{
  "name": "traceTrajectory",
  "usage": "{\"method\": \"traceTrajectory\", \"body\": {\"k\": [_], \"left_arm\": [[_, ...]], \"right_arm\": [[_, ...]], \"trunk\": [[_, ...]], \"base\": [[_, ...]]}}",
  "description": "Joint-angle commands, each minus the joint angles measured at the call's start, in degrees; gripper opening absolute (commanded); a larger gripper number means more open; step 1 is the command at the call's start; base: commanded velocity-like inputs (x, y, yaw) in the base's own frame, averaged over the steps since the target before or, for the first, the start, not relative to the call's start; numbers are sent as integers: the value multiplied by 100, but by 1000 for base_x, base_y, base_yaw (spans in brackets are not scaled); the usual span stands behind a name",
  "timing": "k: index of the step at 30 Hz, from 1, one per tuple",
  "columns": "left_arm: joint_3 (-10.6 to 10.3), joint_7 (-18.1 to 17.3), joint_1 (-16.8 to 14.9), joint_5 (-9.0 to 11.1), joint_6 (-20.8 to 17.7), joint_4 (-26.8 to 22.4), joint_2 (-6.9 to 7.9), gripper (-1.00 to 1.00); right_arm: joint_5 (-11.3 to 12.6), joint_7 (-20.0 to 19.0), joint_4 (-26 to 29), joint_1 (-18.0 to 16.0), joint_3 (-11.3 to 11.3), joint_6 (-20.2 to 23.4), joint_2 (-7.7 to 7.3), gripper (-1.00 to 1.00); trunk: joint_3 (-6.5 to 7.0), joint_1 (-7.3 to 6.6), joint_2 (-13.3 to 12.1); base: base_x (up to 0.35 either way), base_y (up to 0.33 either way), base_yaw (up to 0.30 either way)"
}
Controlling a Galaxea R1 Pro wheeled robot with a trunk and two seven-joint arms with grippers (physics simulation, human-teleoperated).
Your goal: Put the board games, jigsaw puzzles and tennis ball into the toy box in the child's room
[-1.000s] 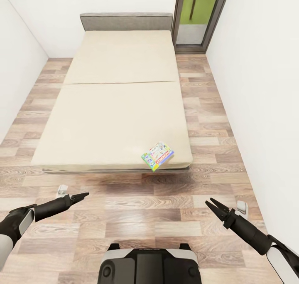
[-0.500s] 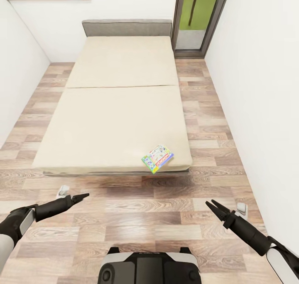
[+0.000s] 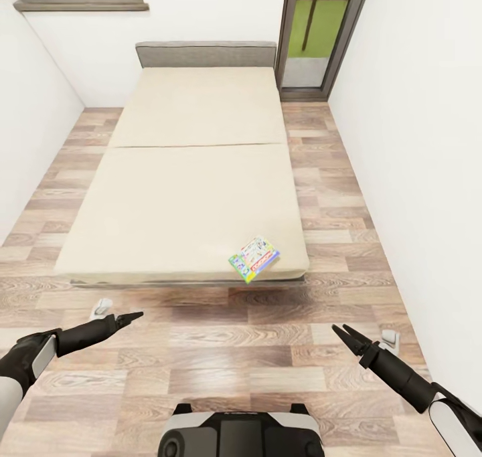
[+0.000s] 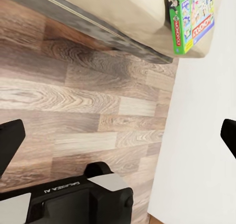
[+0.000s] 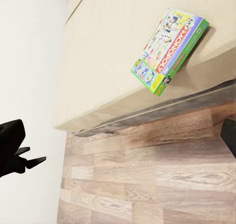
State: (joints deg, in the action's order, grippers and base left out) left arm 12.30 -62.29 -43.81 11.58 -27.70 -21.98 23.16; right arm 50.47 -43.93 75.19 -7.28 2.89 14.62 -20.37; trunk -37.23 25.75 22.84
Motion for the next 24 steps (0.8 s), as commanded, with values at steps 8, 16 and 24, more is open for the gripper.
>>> {"method": "traceTrajectory", "body": {"k": [8, 16, 24], "left_arm": [[4, 4, -1, 11, -51, 0, 4, 100], [-48, 298, -3, 11, -51, 0, -3, 100], [-573, 860, -5, 11, -51, 0, -22, 100]], "right_arm": [[59, 179, -4, -2, 1, 58, 2, 100], [59, 601, -6, -2, 1, 58, 5, 100], [59, 832, -5, -2, 1, 65, 6, 100]], "trunk": [[70, 3, 8], [146, 3, 8], [222, 3, 8]], "base": [[0, 0, 0], [0, 0, 0], [0, 0, 0]]}}
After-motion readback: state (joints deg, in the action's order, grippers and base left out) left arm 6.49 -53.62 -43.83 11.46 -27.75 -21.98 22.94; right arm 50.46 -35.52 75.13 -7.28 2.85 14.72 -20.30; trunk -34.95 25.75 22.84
